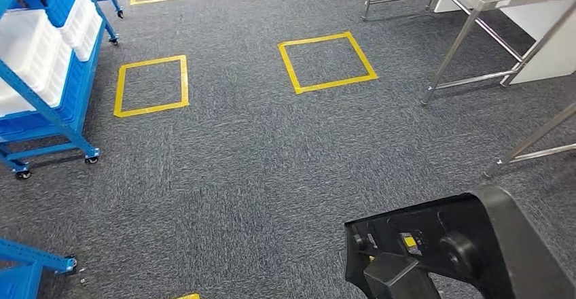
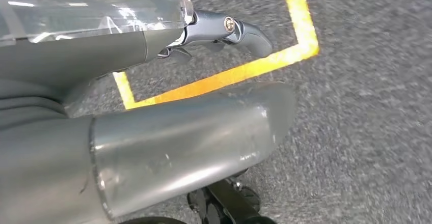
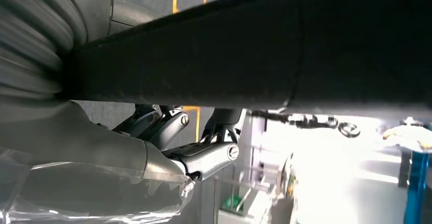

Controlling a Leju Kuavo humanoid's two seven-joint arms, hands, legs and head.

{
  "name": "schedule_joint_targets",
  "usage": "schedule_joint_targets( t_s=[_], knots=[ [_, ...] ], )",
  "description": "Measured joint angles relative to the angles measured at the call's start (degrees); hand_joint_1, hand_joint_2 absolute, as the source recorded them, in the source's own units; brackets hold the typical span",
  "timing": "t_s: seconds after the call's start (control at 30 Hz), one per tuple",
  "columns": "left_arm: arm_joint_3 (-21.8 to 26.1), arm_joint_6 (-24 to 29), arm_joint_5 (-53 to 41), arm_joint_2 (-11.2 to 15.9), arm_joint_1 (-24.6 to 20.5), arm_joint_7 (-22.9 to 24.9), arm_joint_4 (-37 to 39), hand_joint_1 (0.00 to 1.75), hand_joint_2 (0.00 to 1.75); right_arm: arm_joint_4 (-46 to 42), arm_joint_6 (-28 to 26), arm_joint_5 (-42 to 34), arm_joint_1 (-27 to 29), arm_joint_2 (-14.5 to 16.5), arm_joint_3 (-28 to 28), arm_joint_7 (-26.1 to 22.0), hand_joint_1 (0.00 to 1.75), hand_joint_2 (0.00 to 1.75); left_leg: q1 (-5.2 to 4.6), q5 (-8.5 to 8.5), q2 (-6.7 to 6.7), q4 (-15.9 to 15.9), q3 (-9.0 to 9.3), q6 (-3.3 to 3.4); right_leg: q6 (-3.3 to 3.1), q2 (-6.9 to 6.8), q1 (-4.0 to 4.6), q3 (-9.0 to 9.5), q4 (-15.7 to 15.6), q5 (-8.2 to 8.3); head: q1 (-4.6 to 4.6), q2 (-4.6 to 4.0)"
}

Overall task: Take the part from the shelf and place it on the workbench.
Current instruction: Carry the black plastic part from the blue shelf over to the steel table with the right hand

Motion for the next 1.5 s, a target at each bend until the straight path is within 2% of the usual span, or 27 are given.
schedule_joint_targets(
  t_s=[0.07, 0.1, 0.13, 0.2, 0.27, 0.33, 0.4, 0.43, 0.5, 0.57, 0.63, 0.7, 0.73, 0.77, 0.83, 0.9, 0.93, 0.97, 1.0, 1.07, 1.13, 1.17, 1.23, 1.3, 1.37, 1.43, 1.5],
  knots=[
    [0.17, 0.01, -0.15, 0.04, -0.04, 0.02, 0.00, 0.00, 0.00, -0.15, -0.03, 0.00, 0.02, 0.00, -0.05, 0.01, 1.75, 1.75, 0.39, 2.60, -2.73, -6.60, 2.67, -0.02, 0.71, 1.55, -0.10, -0.43, 1.02, -0.47, -0.08, 0.01],
    [0.25, 0.02, -0.17, 0.04, -0.03, 0.04, 0.00, 0.00, 0.00, -0.23, -0.04, -0.03, 0.07, 0.00, -0.06, 0.01, 1.75, 1.75, 0.46, 2.79, -3.70, -8.13, 3.24, 0.19, 1.06, 2.20, -0.11, -0.77, 1.42, -0.59, -0.11, 0.01],
    [0.32, 0.03, -0.17, 0.04, -0.05, 0.05, 0.00, 0.00, 0.00, -0.32, -0.04, -0.07, 0.15, 0.00, -0.08, 0.01, 1.75, 1.75, 0.35, 2.47, -4.03, -8.38, 3.36, 0.56, 1.41, 2.83, -0.15, -1.11, 1.61, -0.57, -0.15, 0.01],
    [0.37, 0.06, -0.18, -0.01, -0.17, -0.01, 0.00, 0.00, 0.00, -0.49, -0.05, -0.15, 0.43, 0.00, -0.11, 0.00, 1.75, 1.75, 0.29, 2.72, -2.71, -8.62, 3.43, 1.52, 2.00, 3.73, -0.32, -1.56, 1.69, -0.38, -0.19, 0.01],
    [0.38, 0.07, -0.19, -0.07, -0.28, -0.18, 0.00, 0.00, 0.00, -0.64, -0.09, -0.16, 0.61, 0.00, -0.14, -0.01, 1.75, 1.75, 0.40, 3.07, -1.24, -9.04, 3.53, 2.35, 2.52, 1.28, -0.20, -2.76, 3.80, -1.78, 0.25, 0.01],
    [0.40, 0.07, -0.21, -0.06, -0.14, -0.33, 0.00, 0.00, 0.00, -0.72, -0.15, -0.15, 0.64, 0.00, -0.14, -0.01, 1.75, 1.75, 0.24, 3.14, 0.36, -9.26, 3.49, 2.78, 2.95, -2.57, -0.15, -5.87, 10.00, -5.28, 0.79, 0.01],
    [0.43, 0.07, -0.24, -0.01, 0.07, -0.38, 0.00, 0.00, 0.00, -0.70, -0.20, -0.14, 0.69, -0.01, -0.14, 0.01, 1.75, 1.75, 0.01, 3.00, 2.16, -9.27, 3.44, 2.90, 3.21, -3.89, -0.32, -9.01, 16.19, -7.62, 0.88, 0.01],
    [0.44, 0.07, -0.26, 0.01, 0.09, -0.39, 0.00, 0.00, 0.00, -0.69, -0.21, -0.14, 0.73, -0.02, -0.15, 0.01, 1.75, 1.75, -0.05, 2.91, 3.04, -9.26, 3.50, 2.91, 3.20, -4.09, -0.34, -9.35, 16.88, -7.29, 0.90, 0.01],
    [0.44, 0.07, -0.28, 0.03, -0.05, -0.43, 0.00, 0.00, 0.00, -0.69, -0.23, -0.14, 0.78, -0.02, -0.16, 0.02, 1.75, 1.75, -0.12, 2.66, 4.54, -9.27, 3.82, 2.84, 2.83, -4.80, -0.20, -6.71, 12.17, -4.09, 0.91, 0.01],
    [0.44, 0.07, -0.28, -0.03, -0.18, -0.50, 0.00, 0.00, 0.00, -0.76, -0.23, -0.13, 0.77, -0.02, -0.16, 0.01, 1.75, 1.75, -0.25, 2.33, 5.78, -9.29, 4.32, 2.54, 1.94, -7.41, 0.47, -2.54, 4.51, -1.33, 0.90, 0.01],
    [0.44, 0.07, -0.28, -0.10, -0.24, -0.54, 0.00, 0.00, 0.00, -0.95, -0.23, -0.09, 0.76, -0.02, -0.16, -0.02, 1.75, 1.75, -0.39, 2.05, 6.95, -9.36, 4.68, 2.06, 1.17, -8.88, 1.15, -0.94, 1.17, -0.85, 0.89, 0.00],
    [0.44, 0.07, -0.29, -0.10, -0.37, -0.55, 0.00, 0.00, 0.00, -1.10, -0.23, -0.08, 0.89, -0.01, -0.20, -0.02, 1.75, 1.75, -0.47, 1.84, 8.02, -9.64, 5.11, 1.53, 0.68, -7.46, 1.06, -0.88, 0.72, -0.61, 0.90, 0.00],
    [0.44, 0.07, -0.29, -0.08, -0.47, -0.57, 0.00, 0.00, 0.00, -1.15, -0.24, -0.07, 0.97, -0.01, -0.22, -0.03, 1.75, 1.75, -0.48, 1.50, 7.49, -9.41, 5.26, 1.24, 0.48, -6.71, 0.83, -0.62, 0.21, -0.34, 0.84, 0.00],
    [0.44, 0.05, -0.29, -0.06, -0.52, -0.59, 0.00, 0.00, 0.00, -1.18, -0.23, -0.07, 1.00, 0.00, -0.25, -0.03, 1.75, 1.75, -0.46, 0.73, 6.29, -8.41, 5.01, 0.98, 0.29, -6.01, 0.57, -0.32, -0.31, -0.07, 0.75, 0.00],
    [0.44, 0.01, -0.26, -0.01, -0.40, -0.62, 0.00, 0.00, 0.00, -1.19, -0.19, -0.03, 0.95, 0.01, -0.29, -0.04, 1.75, 1.75, -0.33, -2.16, 2.97, -3.03, 2.66, 0.60, -0.01, -4.73, 0.28, 0.05, -0.87, 0.22, 0.52, 0.00],
    [0.45, -0.02, -0.21, 0.03, -0.05, -0.59, 0.00, 0.00, 0.00, -1.15, -0.12, 0.00, 0.93, 0.01, -0.35, -0.01, 1.75, 1.75, -0.22, -4.77, 1.50, 3.84, -0.91, 0.34, -0.23, -3.17, 0.23, 0.06, -0.77, 0.20, 0.42, 0.00],
    [0.46, -0.02, -0.19, 0.07, 0.07, -0.57, 0.00, 0.00, 0.00, -1.14, -0.09, 0.02, 0.97, 0.01, -0.38, 0.00, 1.75, 1.75, -0.16, -4.78, 1.20, 5.55, -2.02, 0.21, -0.23, -2.29, 0.18, 0.09, -0.67, 0.16, 0.39, 0.00],
    [0.46, -0.02, -0.18, 0.10, 0.11, -0.55, 0.00, 0.00, 0.00, -1.14, -0.07, 0.03, 0.98, 0.00, -0.42, 0.00, 1.75, 1.75, -0.06, -3.59, 1.01, 5.14, -2.17, 0.07, -0.14, -1.37, 0.09, 0.13, -0.50, 0.08, 0.38, 0.00],
    [0.46, -0.02, -0.18, 0.11, 0.09, -0.54, 0.00, 0.00, 0.00, -1.14, -0.05, 0.07, 1.00, 0.01, -0.46, 0.00, 1.75, 1.75, 0.11, -1.48, 0.74, 2.67, -1.37, -0.07, 0.05, -0.43, -0.06, 0.17, -0.22, -0.08, 0.37, 0.00],
    [0.48, -0.05, -0.16, 0.13, 0.01, -0.54, 0.00, 0.00, 0.00, -1.14, -0.01, 0.15, 1.03, 0.02, -0.54, 0.00, 1.75, 1.75, 0.55, 2.19, -1.45, -4.51, 1.43, -0.31, 0.72, 1.14, -0.26, -0.02, 0.70, -0.62, 0.28, 0.00],
    [0.52, -0.13, -0.12, 0.11, 0.02, -0.52, 0.00, 0.00, 0.00, -1.15, 0.07, 0.25, 1.07, 0.02, -0.61, 0.01, 1.75, 1.75, 0.76, 2.85, -3.52, -8.00, 2.78, 0.02, 1.46, 2.46, -0.33, -0.62, 1.53, -0.97, 0.13, -0.01],
    [0.54, -0.16, -0.10, 0.11, 0.00, -0.51, 0.00, 0.00, 0.00, -1.15, 0.10, 0.29, 1.11, 0.02, -0.65, 0.01, 1.75, 1.75, 0.62, 2.55, -3.65, -8.17, 2.89, 0.40, 1.78, 3.05, -0.37, -0.91, 1.68, -0.95, 0.09, 0.00],
    [0.56, -0.21, -0.08, 0.06, -0.15, -0.51, 0.00, 0.00, 0.00, -1.15, 0.13, 0.37, 1.33, 0.02, -0.73, 0.00, 1.75, 1.75, 0.54, 2.75, -2.45, -8.40, 3.00, 1.26, 2.34, 3.60, -0.59, -1.22, 1.69, -0.83, 0.12, 0.00],
    [0.57, -0.29, -0.05, -0.01, -0.29, -0.55, 0.00, 0.00, 0.00, -1.16, 0.15, 0.54, 1.44, 0.01, -0.79, 0.00, 1.75, 1.75, 0.61, 2.99, -1.17, -8.79, 3.18, 2.02, 2.83, 0.65, -0.50, -2.17, 3.56, -2.00, 0.47, 0.00],
    [0.67, -0.36, -0.02, 0.01, -0.11, -0.58, 0.00, 0.00, 0.00, -1.16, 0.21, 0.81, 1.41, 0.01, -0.81, 0.00, 1.75, 1.75, 0.45, 2.98, 0.41, -8.98, 3.24, 2.51, 3.21, -3.11, -0.44, -5.20, 9.52, -5.18, 0.90, 0.00],
    [0.79, -0.39, -0.02, 0.05, 0.12, -0.59, 0.00, 0.00, 0.00, -1.15, 0.26, 0.98, 1.41, 0.01, -0.81, 0.01, 1.75, 1.75, 0.23, 2.80, 2.21, -8.98, 3.25, 2.70, 3.38, -4.02, -0.63, -8.56, 15.67, -7.44, 0.97, 0.01],
    [0.84, -0.43, -0.02, 0.07, 0.09, -0.59, 0.00, 0.00, 0.00, -1.15, 0.26, 1.03, 1.43, 0.00, -0.83, 0.01, 1.75, 1.75, 0.08, 2.55, 3.82, -8.98, 3.47, 2.70, 3.18, -4.33, -0.64, -8.47, 15.17, -5.79, 0.97, 0.00]
  ],
)
